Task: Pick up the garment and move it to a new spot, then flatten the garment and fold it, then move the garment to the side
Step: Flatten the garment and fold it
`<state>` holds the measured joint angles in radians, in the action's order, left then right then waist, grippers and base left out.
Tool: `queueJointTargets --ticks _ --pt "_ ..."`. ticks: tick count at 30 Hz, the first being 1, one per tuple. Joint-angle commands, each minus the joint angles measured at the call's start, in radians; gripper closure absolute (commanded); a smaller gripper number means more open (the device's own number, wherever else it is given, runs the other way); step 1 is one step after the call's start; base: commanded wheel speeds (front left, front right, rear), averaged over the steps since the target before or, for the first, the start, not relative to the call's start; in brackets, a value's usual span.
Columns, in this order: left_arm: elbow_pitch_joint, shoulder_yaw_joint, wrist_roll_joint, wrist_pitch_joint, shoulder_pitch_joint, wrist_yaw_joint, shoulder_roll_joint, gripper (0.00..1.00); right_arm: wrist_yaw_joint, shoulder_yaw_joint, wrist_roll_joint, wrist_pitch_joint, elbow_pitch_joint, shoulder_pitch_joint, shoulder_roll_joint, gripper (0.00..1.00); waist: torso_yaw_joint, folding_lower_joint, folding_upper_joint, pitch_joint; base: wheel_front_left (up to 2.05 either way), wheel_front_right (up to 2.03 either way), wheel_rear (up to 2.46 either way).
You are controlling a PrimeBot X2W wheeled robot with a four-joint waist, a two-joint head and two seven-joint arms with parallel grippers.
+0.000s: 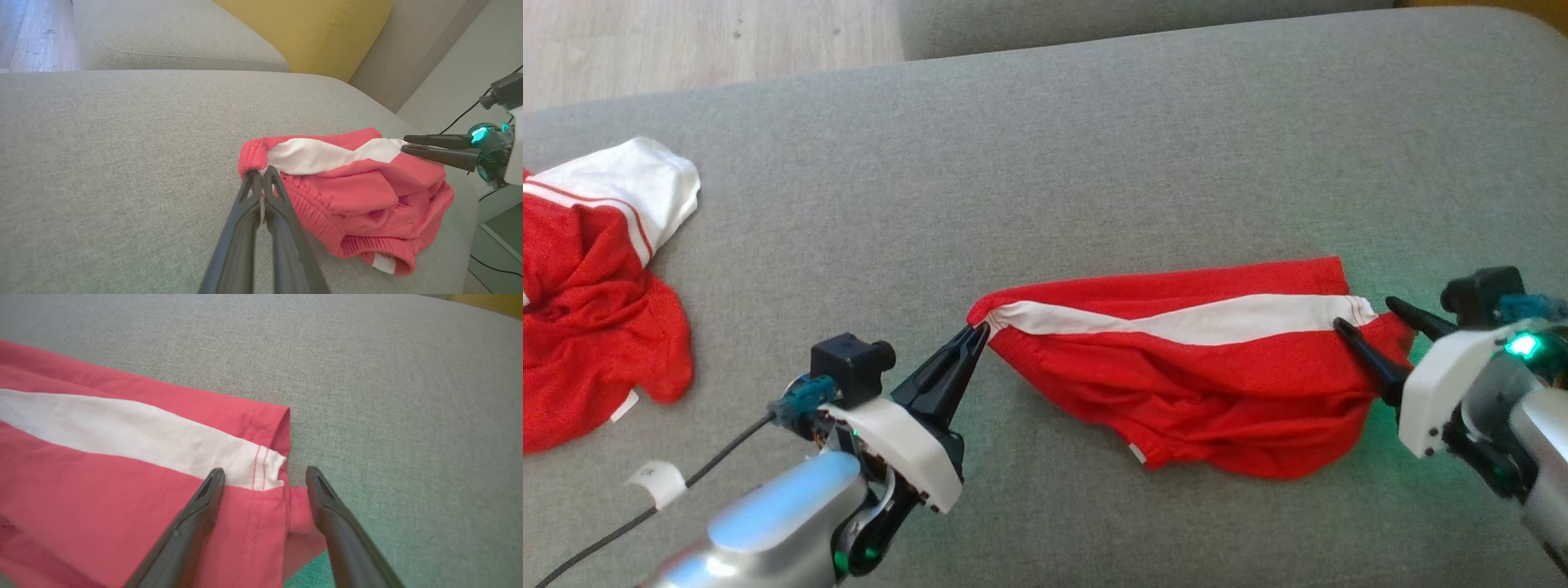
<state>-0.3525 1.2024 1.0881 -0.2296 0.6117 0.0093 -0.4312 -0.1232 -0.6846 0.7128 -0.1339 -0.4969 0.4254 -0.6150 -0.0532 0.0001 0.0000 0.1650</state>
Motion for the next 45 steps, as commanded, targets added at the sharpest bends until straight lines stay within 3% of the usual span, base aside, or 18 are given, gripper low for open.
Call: queueJointTargets --ticks 1,5,8,11,12,14,15,16,27,38,45 --pt "0.022 -0.030 -0.014 -0.005 0.060 0.005 -0.016 1.00 -0.008 -0.019 0.014 -0.003 0.010 0.042 -0.036 0.00 0.003 -0.0001 0.0000 0.003 0.00 0.00 0.00" --pt "0.025 -0.026 -0.013 0.000 0.061 0.004 -0.015 1.00 -0.008 -0.080 0.061 -0.008 -0.026 0.082 -0.034 0.00 0.009 -0.0001 0.0000 0.010 0.00 0.00 0.00" --pt "0.026 -0.025 -0.012 0.001 0.061 0.004 -0.014 1.00 -0.008 -0.111 0.092 -0.016 -0.040 0.097 -0.033 0.22 0.012 -0.0001 0.0000 0.013 0.00 0.00 0.00" --pt "0.026 -0.024 -0.011 0.001 0.059 0.005 -0.013 1.00 -0.008 -0.138 0.118 -0.021 -0.052 0.108 -0.035 0.33 0.013 -0.0001 0.0000 0.012 0.00 0.00 0.00" --pt "0.026 -0.023 -0.011 0.000 0.058 0.006 -0.013 1.00 -0.008 -0.147 0.125 -0.020 -0.055 0.112 -0.036 0.43 0.013 -0.0001 0.0000 0.011 0.00 0.00 0.00" --pt "0.026 -0.022 -0.010 0.000 0.056 0.006 -0.012 1.00 -0.008 -0.165 0.136 -0.017 -0.061 0.117 -0.038 0.73 0.013 -0.0001 0.0000 0.009 0.00 0.00 0.00" --pt "0.025 -0.022 -0.009 0.000 0.054 0.005 -0.012 1.00 -0.008 -0.174 0.140 -0.015 -0.062 0.121 -0.040 0.96 0.013 -0.0001 0.0000 0.007 0.00 0.00 0.00" --pt "0.023 -0.022 -0.007 0.000 0.053 0.005 -0.011 1.00 -0.008 -0.184 0.142 -0.011 -0.063 0.125 -0.044 1.00 0.012 -0.0001 0.0000 0.003 0.00 0.00 0.00" --pt "0.043 -0.027 -0.055 -0.009 0.092 -0.006 -0.049 1.00 -0.008 -0.189 0.146 0.147 -0.001 0.165 -0.125 1.00 -0.020 -0.0001 0.0000 -0.110 0.00 0.00 0.00" --pt "0.154 -0.044 -0.132 0.060 0.287 -0.064 -0.139 1.00 -0.008 -0.006 0.197 0.240 0.182 0.177 -0.277 1.00 -0.064 -0.0001 0.0000 -0.177 0.00 0.00 0.00" --pt "0.118 -0.043 -0.272 0.146 0.559 -0.100 -0.152 1.00 -0.008 0.122 0.186 0.246 0.266 0.261 -0.314 1.00 -0.077 -0.0001 0.0000 -0.087 0.00 0.00 0.00"
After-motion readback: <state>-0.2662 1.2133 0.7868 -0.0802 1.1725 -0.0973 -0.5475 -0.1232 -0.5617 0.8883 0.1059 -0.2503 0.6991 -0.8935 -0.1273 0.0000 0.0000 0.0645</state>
